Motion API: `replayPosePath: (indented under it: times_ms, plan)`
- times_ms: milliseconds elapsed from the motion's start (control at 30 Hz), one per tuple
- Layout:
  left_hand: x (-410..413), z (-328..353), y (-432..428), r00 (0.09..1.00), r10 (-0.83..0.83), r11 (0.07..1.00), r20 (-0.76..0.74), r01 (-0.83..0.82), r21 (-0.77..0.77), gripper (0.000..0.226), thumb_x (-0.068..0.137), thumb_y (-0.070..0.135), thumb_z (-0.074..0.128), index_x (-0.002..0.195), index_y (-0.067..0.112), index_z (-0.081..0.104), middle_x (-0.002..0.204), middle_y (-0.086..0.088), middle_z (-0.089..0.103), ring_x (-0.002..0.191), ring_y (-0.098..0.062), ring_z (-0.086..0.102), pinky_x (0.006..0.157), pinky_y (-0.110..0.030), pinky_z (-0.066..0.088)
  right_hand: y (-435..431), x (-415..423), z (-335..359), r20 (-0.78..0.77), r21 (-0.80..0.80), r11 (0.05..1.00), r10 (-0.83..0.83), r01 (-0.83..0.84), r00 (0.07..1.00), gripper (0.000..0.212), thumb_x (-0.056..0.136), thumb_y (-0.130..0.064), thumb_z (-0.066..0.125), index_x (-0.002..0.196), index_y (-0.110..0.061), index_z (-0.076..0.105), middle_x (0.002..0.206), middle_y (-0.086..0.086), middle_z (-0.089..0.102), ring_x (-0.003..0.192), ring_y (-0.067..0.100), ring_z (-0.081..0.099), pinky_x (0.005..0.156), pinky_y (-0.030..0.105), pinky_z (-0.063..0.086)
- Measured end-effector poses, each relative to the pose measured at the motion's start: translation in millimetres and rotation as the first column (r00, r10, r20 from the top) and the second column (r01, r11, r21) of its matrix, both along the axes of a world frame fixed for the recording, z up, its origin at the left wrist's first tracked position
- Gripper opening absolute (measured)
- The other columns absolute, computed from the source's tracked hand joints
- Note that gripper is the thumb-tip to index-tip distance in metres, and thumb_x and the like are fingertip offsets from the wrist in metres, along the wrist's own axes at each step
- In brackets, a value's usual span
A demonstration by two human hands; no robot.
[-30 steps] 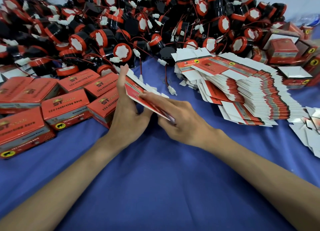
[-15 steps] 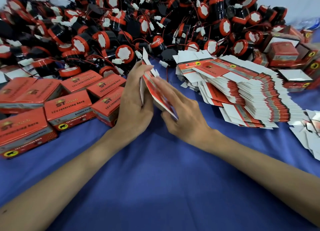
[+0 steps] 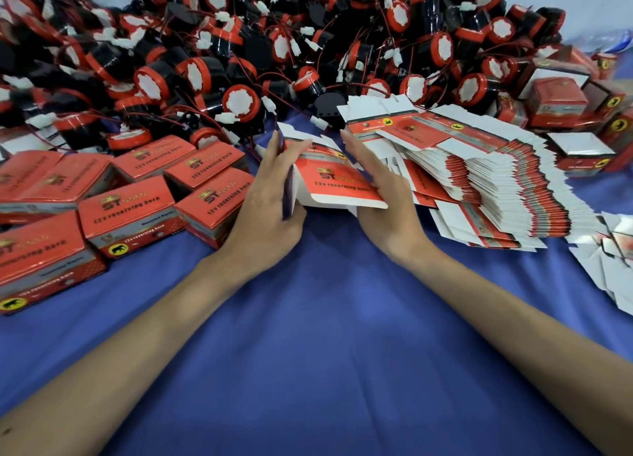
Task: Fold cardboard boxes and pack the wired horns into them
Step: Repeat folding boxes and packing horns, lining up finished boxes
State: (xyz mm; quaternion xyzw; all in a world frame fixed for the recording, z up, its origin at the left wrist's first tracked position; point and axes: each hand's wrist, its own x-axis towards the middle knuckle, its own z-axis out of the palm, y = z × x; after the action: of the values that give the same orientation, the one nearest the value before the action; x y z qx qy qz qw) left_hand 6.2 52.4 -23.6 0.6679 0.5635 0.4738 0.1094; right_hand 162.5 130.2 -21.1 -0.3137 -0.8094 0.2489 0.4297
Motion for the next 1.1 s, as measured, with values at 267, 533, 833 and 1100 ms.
replayPosePath:
  times_ms: [267, 533, 833, 1100]
  plan:
    - [-2, 20, -2, 0.95, -0.054, 0.996, 0.307, 0.074, -0.055, 0.031, 0.102, 0.006, 0.033, 0.128, 0.004, 0.049, 0.143, -0.021, 0.042, 0.129, -0.032, 0.047, 0.077, -0.017, 0.051, 4, 3, -3, 0.029, -0.051, 0.99, 0.135, -0.133, 0.99, 0.058, 0.083, 0.009, 0.062, 0.136, -0.012, 0.051, 0.145, 0.01, 0.046, 0.129, 0.003, 0.039, 0.099, 0.007, 0.034]
    - [2, 11, -8, 0.847, -0.137, 0.986, 0.513, 0.168, -0.014, 0.077, 0.087, 0.024, 0.058, 0.146, 0.027, 0.009, 0.148, -0.002, 0.035, 0.128, -0.007, 0.048, 0.099, -0.028, 0.049, -5, 6, 0, -0.125, 0.056, 0.966, 0.256, -0.251, 0.959, 0.048, 0.083, 0.005, 0.067, 0.129, -0.002, 0.055, 0.146, 0.016, 0.039, 0.136, 0.02, 0.041, 0.098, 0.018, 0.041]
    - [-5, 6, -6, 0.734, -0.097, 0.977, 0.672, 0.201, -0.078, 0.076, 0.074, 0.026, 0.068, 0.14, 0.028, 0.031, 0.119, 0.007, 0.063, 0.114, -0.019, 0.062, 0.093, -0.04, 0.053, -7, 9, 3, -0.023, 0.118, 0.937, 0.334, -0.33, 0.942, 0.044, 0.093, -0.017, 0.058, 0.131, 0.005, 0.05, 0.147, 0.024, 0.035, 0.135, 0.024, 0.042, 0.103, 0.03, 0.044]
    - [-3, 5, 0, 0.675, -0.01, 0.996, 0.737, 0.069, -0.049, 0.041, 0.077, 0.013, 0.059, 0.112, 0.033, 0.053, 0.104, 0.01, 0.07, 0.102, -0.015, 0.066, 0.091, -0.037, 0.054, -3, 17, 11, -0.122, -0.134, 0.902, 0.396, -0.411, 0.91, 0.075, 0.064, 0.005, 0.039, 0.139, 0.001, 0.041, 0.141, 0.009, 0.047, 0.132, 0.013, 0.045, 0.106, 0.023, 0.035]
